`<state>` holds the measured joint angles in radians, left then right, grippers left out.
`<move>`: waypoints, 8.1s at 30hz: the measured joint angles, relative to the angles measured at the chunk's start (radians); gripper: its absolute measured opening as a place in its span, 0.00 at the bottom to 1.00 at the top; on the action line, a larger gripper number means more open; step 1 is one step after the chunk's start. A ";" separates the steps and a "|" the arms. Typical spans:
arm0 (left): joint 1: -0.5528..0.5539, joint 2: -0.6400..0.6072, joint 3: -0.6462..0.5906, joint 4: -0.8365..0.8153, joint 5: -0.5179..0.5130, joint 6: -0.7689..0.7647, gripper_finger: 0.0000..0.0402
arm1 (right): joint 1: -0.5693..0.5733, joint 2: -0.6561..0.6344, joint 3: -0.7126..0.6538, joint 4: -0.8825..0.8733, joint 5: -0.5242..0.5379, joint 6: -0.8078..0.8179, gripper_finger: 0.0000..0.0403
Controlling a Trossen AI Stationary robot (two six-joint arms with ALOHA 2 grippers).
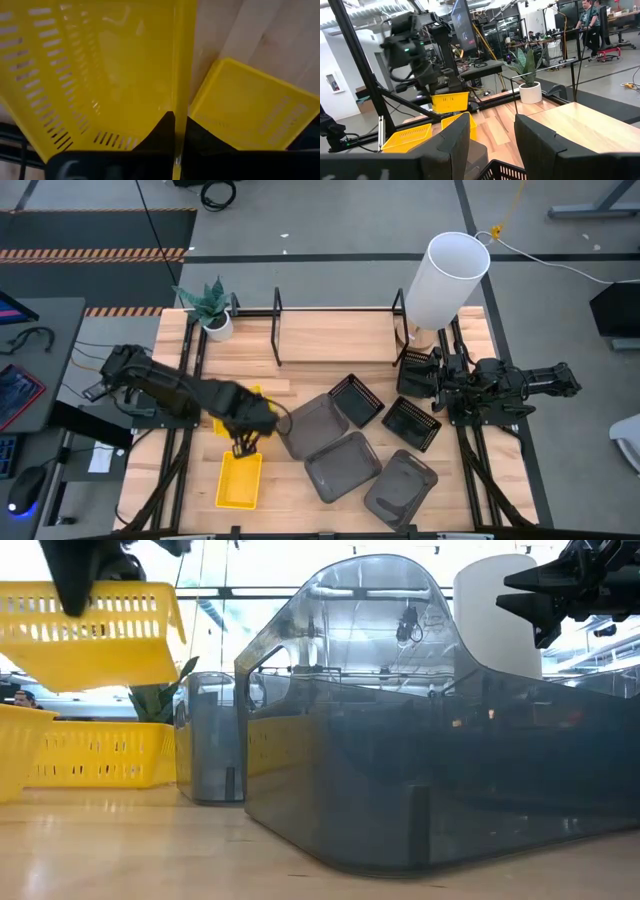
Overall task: Stack baskets on shelf by color
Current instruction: Stack the top yellow bin on the middle yellow bin, then stack the bottom yellow bin on the top yellow bin
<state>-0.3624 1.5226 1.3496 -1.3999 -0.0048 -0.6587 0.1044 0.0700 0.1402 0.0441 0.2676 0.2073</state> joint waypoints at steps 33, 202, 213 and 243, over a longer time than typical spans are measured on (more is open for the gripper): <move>-0.034 0.260 -0.001 0.022 -0.086 0.086 0.02 | 0.000 0.000 0.000 0.007 0.000 0.000 0.40; -0.176 0.209 0.048 -0.146 -0.252 -0.163 0.03 | 0.000 0.000 0.000 0.007 0.000 0.000 0.40; -0.132 0.209 -0.018 0.005 -0.275 -0.056 0.03 | 0.000 0.000 0.000 0.007 0.000 0.000 0.40; -0.124 0.212 -0.044 0.037 -0.193 -0.066 0.03 | 0.000 0.000 0.000 0.007 0.000 0.000 0.40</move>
<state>-0.4862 1.7348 1.3058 -1.3625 -0.1974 -0.7244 0.1044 0.0696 0.1402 0.0513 0.2676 0.2073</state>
